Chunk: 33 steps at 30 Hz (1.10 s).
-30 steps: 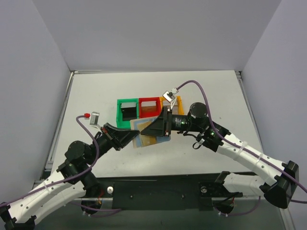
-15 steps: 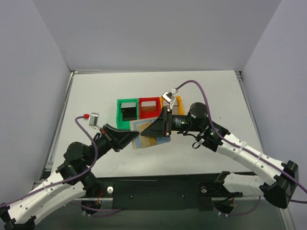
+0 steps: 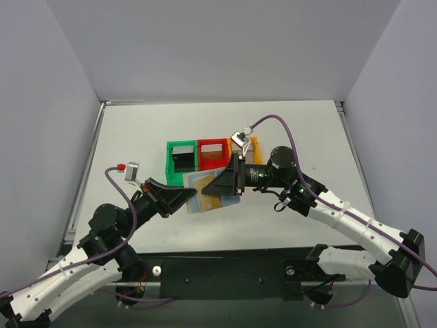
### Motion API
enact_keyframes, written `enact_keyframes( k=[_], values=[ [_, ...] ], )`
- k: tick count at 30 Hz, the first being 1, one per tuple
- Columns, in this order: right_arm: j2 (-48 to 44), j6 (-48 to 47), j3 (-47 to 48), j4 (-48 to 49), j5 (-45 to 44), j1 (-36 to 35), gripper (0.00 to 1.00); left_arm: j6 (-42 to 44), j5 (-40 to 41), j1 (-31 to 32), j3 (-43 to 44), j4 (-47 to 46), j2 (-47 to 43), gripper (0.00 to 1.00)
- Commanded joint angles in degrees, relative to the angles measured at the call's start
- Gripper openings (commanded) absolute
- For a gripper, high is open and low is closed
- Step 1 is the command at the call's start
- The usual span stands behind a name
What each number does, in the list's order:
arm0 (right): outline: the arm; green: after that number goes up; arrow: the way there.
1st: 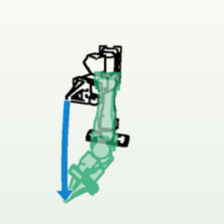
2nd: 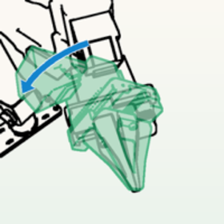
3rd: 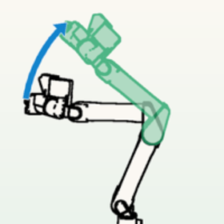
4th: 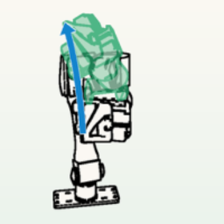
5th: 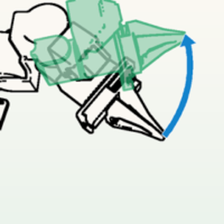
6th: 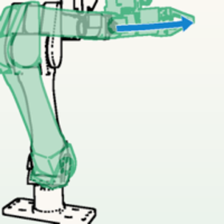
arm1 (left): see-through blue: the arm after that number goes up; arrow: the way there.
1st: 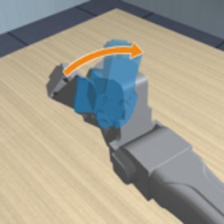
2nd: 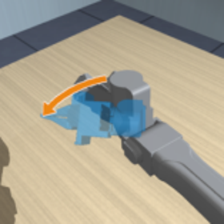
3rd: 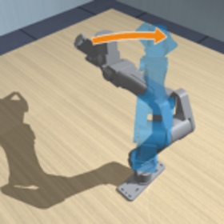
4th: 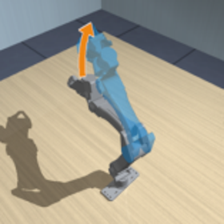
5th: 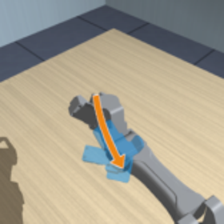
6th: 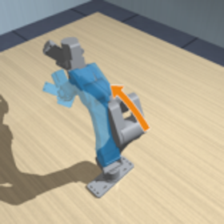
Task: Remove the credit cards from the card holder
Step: Remove the credit card from the card holder.
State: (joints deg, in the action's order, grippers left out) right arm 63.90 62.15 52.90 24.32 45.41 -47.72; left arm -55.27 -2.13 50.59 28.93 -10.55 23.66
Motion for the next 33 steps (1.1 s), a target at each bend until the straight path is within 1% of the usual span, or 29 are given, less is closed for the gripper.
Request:
enact_keyframes(
  k=[1, 6, 11, 19, 20, 24, 29, 30, 33],
  values=[
    [-1.93, 0.08, -0.26, 2.23, 2.14, 0.7, 0.38, 0.86, 1.07, -0.05, 1.04, -2.37, -1.07, 0.0],
    [-2.11, 0.16, -0.17, 2.31, 2.23, 0.88, 0.37, 0.77, 1.16, -0.05, 1.04, -2.11, -1.25, 0.0],
    [-2.29, 0.34, -0.43, 2.84, 2.32, 1.05, 0.32, 0.77, 1.08, -0.05, 1.04, -1.93, -1.25, 0.0],
    [-2.64, 0.69, -0.79, 3.02, 2.49, 1.49, 0.31, 0.77, 1.16, -0.05, 1.13, -1.32, -1.86, 0.11],
    [-2.64, 0.78, -0.79, 3.02, 2.41, 1.67, 0.31, 0.69, 1.16, -0.05, 1.13, -1.32, -1.95, 0.14],
    [-2.46, 0.95, -0.87, 3.19, 2.4, 1.67, 0.32, 0.6, 1.34, -0.05, 0.96, -1.41, -2.48, 0.2],
    [-1.94, 1.57, -1.05, 4.07, 2.58, 1.67, 0.33, 0.33, 1.16, -0.05, 0.6, -2.11, -2.57, 0.26],
    [-1.85, 1.74, -1.14, 4.33, 2.58, 1.58, 0.33, 0.33, 0.99, -0.05, 0.52, -2.28, -2.39, 0.25],
    [-1.41, 1.92, -0.87, 4.51, 2.67, 1.41, 0.29, 0.16, 0.64, -0.05, 0.17, -3.68, -1.95, 0.08]
  ],
)
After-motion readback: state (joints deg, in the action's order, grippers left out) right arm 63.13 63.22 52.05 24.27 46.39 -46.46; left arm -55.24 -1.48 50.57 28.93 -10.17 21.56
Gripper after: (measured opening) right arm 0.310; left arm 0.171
